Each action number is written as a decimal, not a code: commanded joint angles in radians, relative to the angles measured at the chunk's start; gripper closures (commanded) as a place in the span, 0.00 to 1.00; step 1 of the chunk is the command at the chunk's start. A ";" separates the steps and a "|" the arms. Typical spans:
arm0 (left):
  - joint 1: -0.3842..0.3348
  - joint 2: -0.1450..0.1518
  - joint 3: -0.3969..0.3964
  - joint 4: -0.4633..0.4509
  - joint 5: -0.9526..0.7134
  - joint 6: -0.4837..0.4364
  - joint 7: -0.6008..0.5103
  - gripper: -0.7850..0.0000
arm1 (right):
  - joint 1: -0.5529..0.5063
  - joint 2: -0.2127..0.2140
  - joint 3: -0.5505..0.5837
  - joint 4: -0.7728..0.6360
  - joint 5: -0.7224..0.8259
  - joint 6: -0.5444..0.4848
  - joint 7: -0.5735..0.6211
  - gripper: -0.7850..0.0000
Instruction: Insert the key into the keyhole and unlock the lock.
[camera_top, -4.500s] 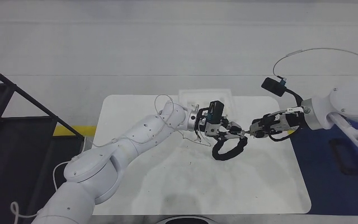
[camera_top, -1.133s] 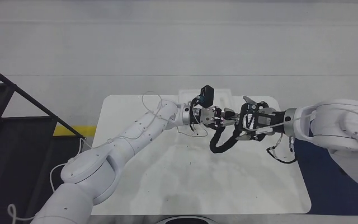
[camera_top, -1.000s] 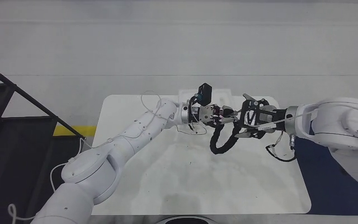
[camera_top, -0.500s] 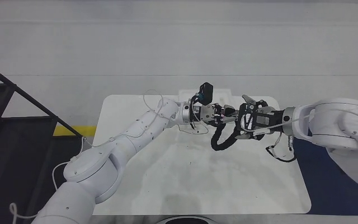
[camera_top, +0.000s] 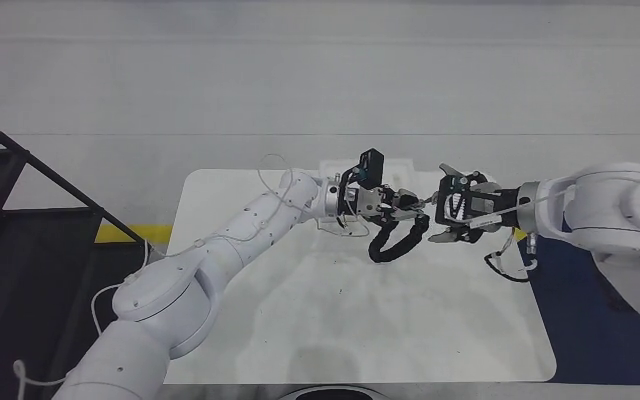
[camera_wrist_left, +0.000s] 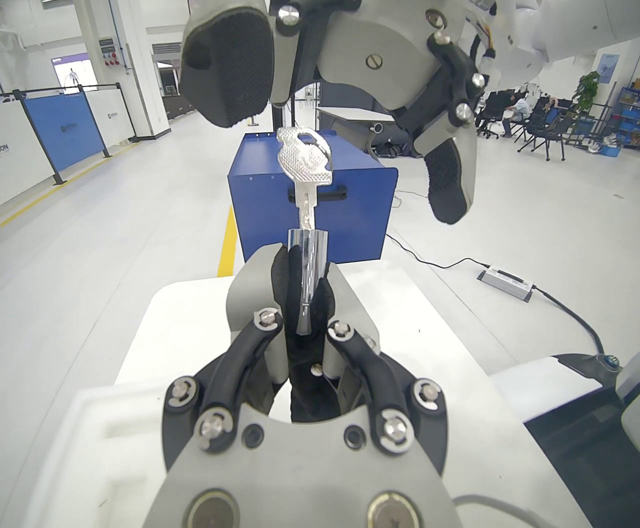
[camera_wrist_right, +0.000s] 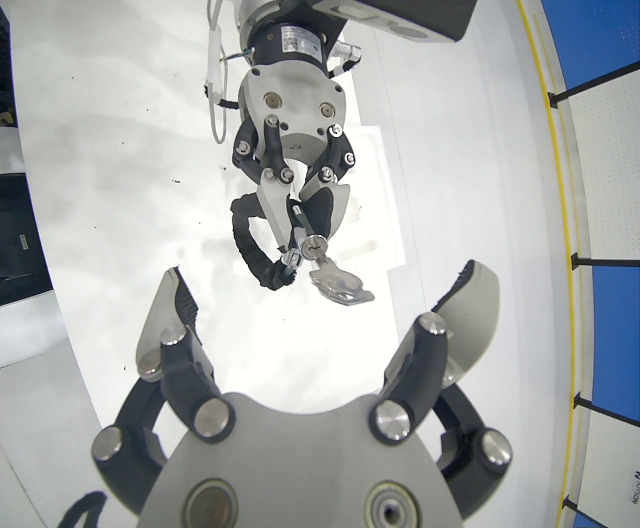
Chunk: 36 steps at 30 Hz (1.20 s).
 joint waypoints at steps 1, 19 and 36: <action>-0.004 0.006 0.008 -0.002 0.006 0.000 -0.002 1.00 | -0.004 0.004 0.012 -0.003 -0.017 -0.039 -0.005 0.00; -0.034 0.052 0.128 -0.078 -0.087 0.000 -0.051 1.00 | -0.029 -0.002 0.024 -0.050 -0.254 -0.125 -0.116 0.57; -0.036 0.073 0.136 -0.111 -0.147 0.000 -0.092 1.00 | -0.005 -0.023 -0.010 -0.012 -0.235 -0.132 -0.127 1.00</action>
